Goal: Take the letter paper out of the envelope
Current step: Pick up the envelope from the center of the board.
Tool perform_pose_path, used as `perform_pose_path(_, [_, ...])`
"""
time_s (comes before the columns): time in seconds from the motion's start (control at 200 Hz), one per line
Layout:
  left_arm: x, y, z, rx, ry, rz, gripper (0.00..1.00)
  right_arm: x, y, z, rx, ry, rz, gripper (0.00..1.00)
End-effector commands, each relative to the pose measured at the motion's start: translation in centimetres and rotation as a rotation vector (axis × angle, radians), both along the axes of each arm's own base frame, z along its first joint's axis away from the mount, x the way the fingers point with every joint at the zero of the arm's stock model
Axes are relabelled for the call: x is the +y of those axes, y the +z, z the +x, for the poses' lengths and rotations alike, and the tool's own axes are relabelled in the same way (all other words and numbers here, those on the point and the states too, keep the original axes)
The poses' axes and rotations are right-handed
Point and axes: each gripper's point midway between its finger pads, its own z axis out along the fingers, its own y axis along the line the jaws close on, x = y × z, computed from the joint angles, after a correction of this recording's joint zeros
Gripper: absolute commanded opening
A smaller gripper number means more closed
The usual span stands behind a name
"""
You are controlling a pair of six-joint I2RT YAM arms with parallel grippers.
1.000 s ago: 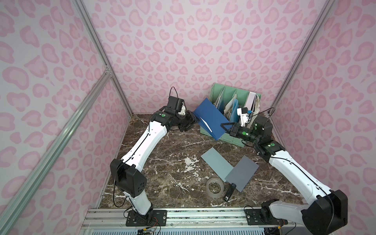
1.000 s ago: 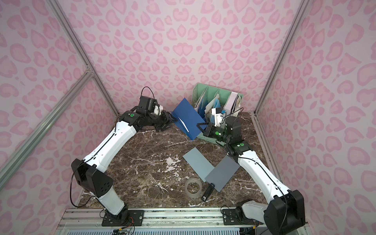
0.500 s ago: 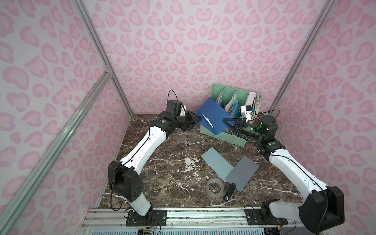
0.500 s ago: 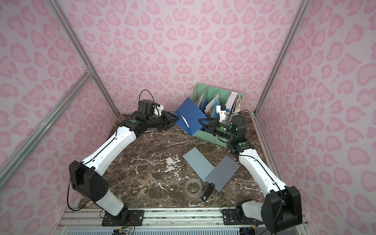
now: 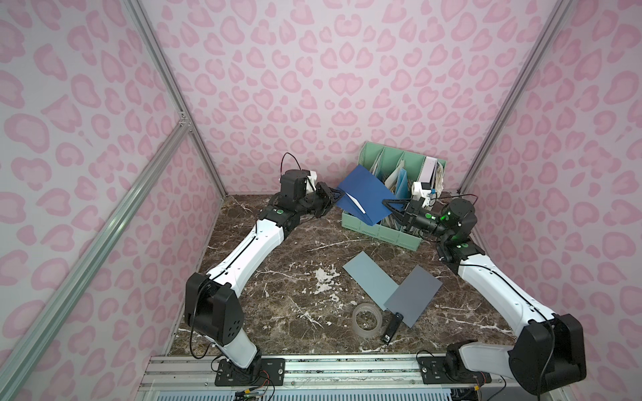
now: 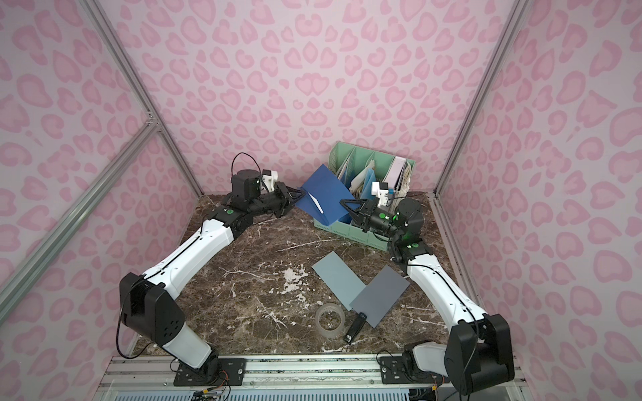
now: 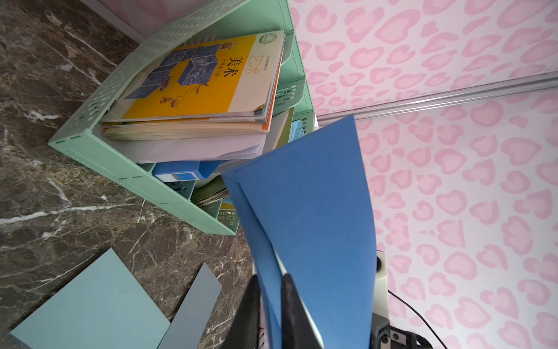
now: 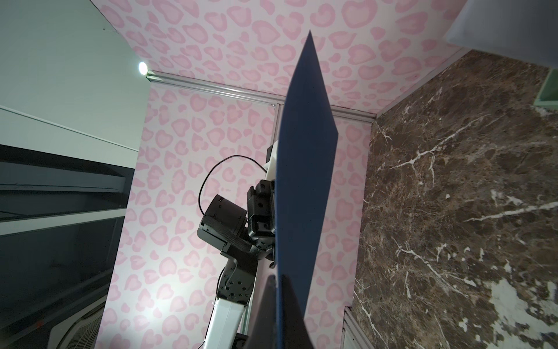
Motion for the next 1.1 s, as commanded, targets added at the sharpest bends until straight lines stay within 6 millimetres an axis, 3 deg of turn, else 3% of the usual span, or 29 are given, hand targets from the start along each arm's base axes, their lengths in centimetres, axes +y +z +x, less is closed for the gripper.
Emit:
perform_pose_path(0.0, [0.2, 2.5, 0.1, -0.075, 0.016, -0.046, 0.12, 0.0, 1.4, -0.4, -0.019, 0.015, 0.049, 0.0])
perform_pose_path(0.245, [0.0, 1.2, 0.0, -0.04, -0.007, -0.01, 0.2, -0.4, 1.5, -0.3, 0.001, 0.005, 0.092, 0.0])
perform_pose_path(0.375, [0.0, 1.3, 0.2, -0.05, 0.002, -0.021, 0.13, -0.3, 1.7, -0.2, 0.01, 0.014, 0.111, 0.0])
perform_pose_path(0.445, [0.1, 1.9, 0.2, -0.068, 0.009, -0.027, 0.0, -0.3, 1.5, -0.2, 0.019, 0.024, 0.112, 0.0])
perform_pose_path(0.565, [0.5, 2.9, 0.2, -0.102, 0.021, -0.036, 0.0, -0.4, 1.2, -0.2, 0.028, 0.031, 0.097, 0.0])
perform_pose_path(0.63, [0.6, 3.5, 0.0, -0.116, 0.016, -0.041, 0.0, -0.6, 0.3, 0.0, 0.039, 0.026, 0.057, 0.0])
perform_pose_path(0.73, [0.6, 5.1, -0.3, -0.17, 0.005, -0.057, 0.0, -0.7, -3.0, 0.5, 0.122, 0.016, -0.066, 0.0])
perform_pose_path(0.8, [0.5, 5.3, -0.7, -0.173, -0.008, -0.055, 0.0, -0.8, -5.4, 0.5, 0.198, 0.016, -0.125, 0.06])
perform_pose_path(0.925, [0.5, 4.6, -1.2, -0.158, -0.03, -0.026, 0.0, -0.9, -8.6, 0.4, 0.247, 0.034, -0.214, 0.31])
perform_pose_path(1.005, [1.0, 3.6, -1.7, -0.13, -0.025, 0.031, 0.0, -1.2, -9.9, 0.7, 0.25, 0.025, -0.303, 0.44])
perform_pose_path(1.095, [2.0, 2.3, -2.1, -0.089, -0.002, 0.131, 0.0, -2.3, -9.8, 1.5, 0.189, -0.022, -0.473, 0.47])
